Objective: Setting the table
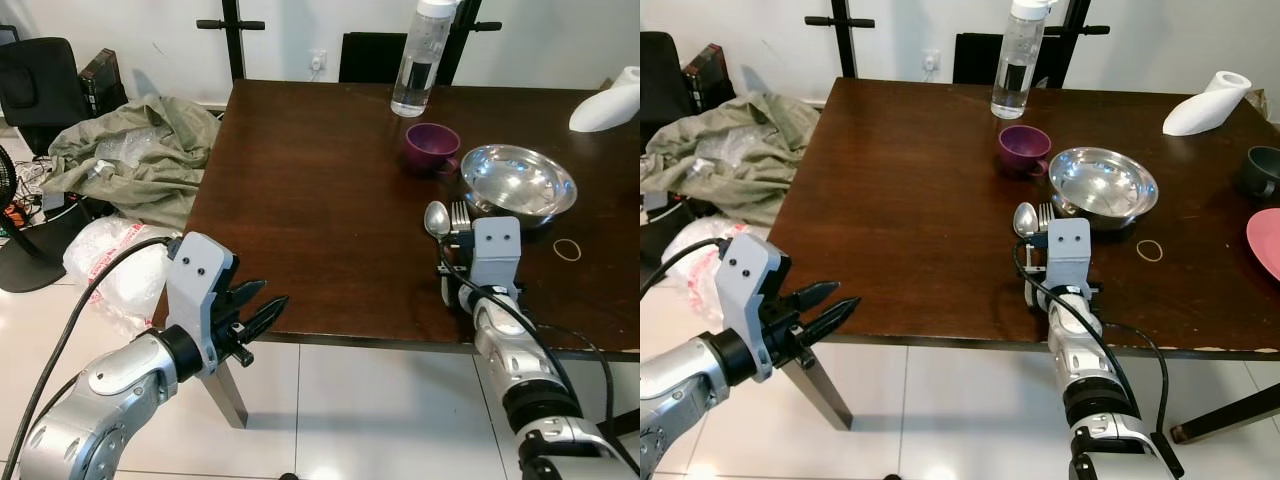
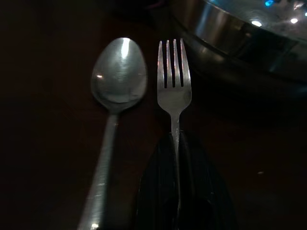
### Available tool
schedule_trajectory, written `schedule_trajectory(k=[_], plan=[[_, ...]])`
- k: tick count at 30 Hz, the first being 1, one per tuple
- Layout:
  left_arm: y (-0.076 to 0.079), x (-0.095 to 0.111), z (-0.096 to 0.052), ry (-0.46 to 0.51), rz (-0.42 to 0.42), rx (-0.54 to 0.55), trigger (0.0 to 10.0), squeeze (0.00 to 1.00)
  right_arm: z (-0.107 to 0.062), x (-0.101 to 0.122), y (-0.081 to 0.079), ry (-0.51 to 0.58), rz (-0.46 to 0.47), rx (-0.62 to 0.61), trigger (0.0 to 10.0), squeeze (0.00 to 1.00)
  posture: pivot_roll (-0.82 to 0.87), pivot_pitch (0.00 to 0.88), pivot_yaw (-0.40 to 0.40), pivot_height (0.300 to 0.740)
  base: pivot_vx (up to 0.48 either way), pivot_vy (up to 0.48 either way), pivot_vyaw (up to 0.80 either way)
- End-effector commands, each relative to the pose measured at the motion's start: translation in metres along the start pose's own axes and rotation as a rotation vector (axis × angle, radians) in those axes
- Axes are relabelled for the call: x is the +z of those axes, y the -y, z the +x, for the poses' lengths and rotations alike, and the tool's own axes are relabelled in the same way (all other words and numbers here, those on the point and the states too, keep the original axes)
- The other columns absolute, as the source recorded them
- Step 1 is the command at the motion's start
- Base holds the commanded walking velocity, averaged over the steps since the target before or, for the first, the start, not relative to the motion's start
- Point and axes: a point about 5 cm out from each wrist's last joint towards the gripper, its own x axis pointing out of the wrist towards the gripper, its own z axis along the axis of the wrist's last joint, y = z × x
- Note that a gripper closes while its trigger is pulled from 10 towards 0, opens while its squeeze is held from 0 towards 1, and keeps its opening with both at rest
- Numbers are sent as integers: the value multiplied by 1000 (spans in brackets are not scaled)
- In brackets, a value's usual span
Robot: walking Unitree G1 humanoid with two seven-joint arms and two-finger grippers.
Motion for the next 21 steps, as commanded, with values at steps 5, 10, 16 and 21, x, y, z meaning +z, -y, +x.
schedule_trajectory(k=[5,10,16,21], plan=[[2,0,0,-12,-9,-15,10000,0,-3,-13,9,-42,-6,-30,10000,0,150,274,100,740,0,0,0],[3,0,0,-13,-11,-15,10000,0,-2,-14,10,-45,-3,-36,10000,984,150,268,100,740,0,0,0],[5,-1,1,-11,-13,-14,10000,0,-1,-10,9,-29,16,-30,10000,1000,145,264,99,740,0,0,0],[6,-1,3,-9,-16,-15,10000,0,0,-3,9,17,40,-21,10000,1000,140,261,97,740,0,0,0]])
